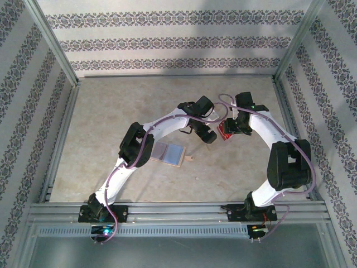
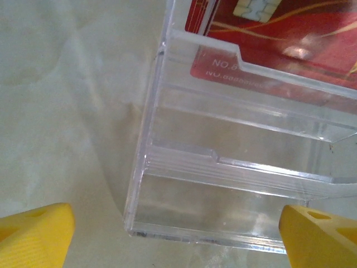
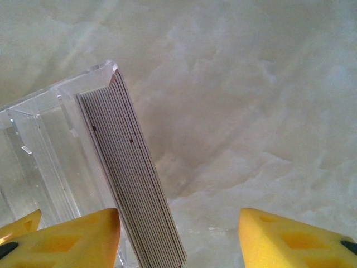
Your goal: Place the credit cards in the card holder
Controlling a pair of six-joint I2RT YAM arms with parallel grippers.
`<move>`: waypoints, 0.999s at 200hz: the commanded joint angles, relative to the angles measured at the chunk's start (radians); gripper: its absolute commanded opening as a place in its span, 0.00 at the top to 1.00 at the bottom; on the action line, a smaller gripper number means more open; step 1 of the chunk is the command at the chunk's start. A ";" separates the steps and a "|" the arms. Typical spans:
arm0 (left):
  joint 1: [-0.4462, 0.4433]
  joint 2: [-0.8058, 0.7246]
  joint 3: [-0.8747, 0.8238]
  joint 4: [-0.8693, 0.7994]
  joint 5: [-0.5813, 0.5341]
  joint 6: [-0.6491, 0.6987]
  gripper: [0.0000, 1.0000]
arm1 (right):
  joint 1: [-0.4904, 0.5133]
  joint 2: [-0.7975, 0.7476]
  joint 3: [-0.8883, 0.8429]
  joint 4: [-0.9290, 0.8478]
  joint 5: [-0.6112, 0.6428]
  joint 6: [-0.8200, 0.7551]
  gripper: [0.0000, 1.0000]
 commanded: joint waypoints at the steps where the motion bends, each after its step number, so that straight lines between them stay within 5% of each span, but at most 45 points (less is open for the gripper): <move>1: -0.014 0.009 -0.039 -0.086 -0.062 0.050 0.05 | -0.010 -0.029 0.004 -0.017 0.009 -0.015 0.44; 200: -0.020 0.015 -0.043 -0.085 -0.071 0.051 0.05 | 0.022 -0.033 0.001 -0.051 0.078 -0.030 0.43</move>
